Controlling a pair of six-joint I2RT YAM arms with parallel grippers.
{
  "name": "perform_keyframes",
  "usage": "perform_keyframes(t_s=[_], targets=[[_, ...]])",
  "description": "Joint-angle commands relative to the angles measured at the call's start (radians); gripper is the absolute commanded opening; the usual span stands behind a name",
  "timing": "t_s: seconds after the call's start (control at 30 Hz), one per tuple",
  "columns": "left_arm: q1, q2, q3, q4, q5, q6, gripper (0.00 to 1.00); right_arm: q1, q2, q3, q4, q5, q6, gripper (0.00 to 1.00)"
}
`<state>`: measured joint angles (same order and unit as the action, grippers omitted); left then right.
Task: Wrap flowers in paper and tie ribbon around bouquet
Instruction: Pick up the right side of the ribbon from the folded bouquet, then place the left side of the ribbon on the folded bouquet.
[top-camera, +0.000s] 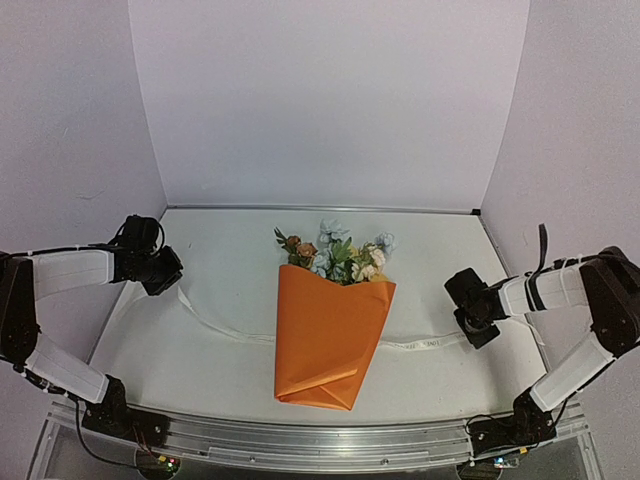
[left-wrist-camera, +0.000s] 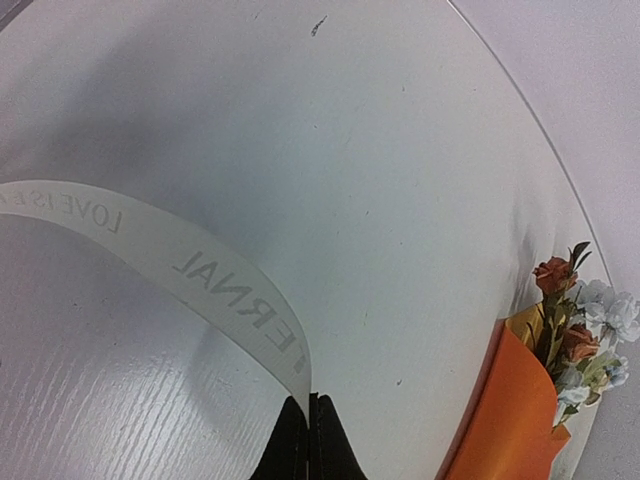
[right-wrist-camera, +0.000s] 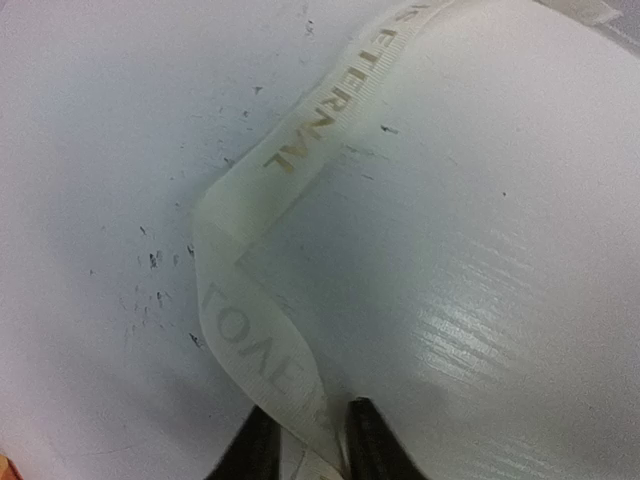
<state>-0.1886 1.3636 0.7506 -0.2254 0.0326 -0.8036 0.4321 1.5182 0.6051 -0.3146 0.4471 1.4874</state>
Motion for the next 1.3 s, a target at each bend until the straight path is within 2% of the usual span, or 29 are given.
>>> perform_keyframes(t_s=[0.0,0.07,0.27,0.4,0.57,0.73,0.83,0.97,1.13,1.27], targets=[[0.006,-0.009,0.029,0.064,0.029,0.026,0.00,-0.008,0.026,0.032,0.000,-0.032,-0.045,0.09],[0.005,-0.010,0.026,0.099,0.073,0.036,0.00,-0.005,0.016,0.048,0.005,-0.032,-0.097,0.00],[-0.064,-0.013,0.016,0.292,0.217,0.056,0.00,0.052,-0.142,0.080,0.020,-0.006,-0.259,0.00],[-0.209,0.019,0.070,0.394,0.223,0.104,0.00,0.094,-0.199,0.084,0.096,-0.061,-0.360,0.00],[-0.469,0.109,0.157,0.523,0.274,0.208,0.00,0.106,-0.208,0.070,0.189,-0.173,-0.409,0.00],[-0.742,0.340,0.395,0.389,0.364,0.445,0.00,0.105,-0.209,0.058,0.232,-0.219,-0.432,0.00],[-0.853,0.464,0.521,0.257,0.363,0.568,0.00,0.104,-0.205,0.062,0.238,-0.235,-0.444,0.00],[-0.907,0.549,0.604,0.140,0.377,0.651,0.00,0.088,-0.164,0.103,0.245,-0.295,-0.478,0.00],[-0.930,0.591,0.655,0.045,0.364,0.720,0.00,0.054,-0.082,0.201,0.265,-0.439,-0.524,0.00],[-0.931,0.623,0.667,0.042,0.344,0.729,0.03,0.056,-0.010,0.292,0.273,-0.546,-0.548,0.00]])
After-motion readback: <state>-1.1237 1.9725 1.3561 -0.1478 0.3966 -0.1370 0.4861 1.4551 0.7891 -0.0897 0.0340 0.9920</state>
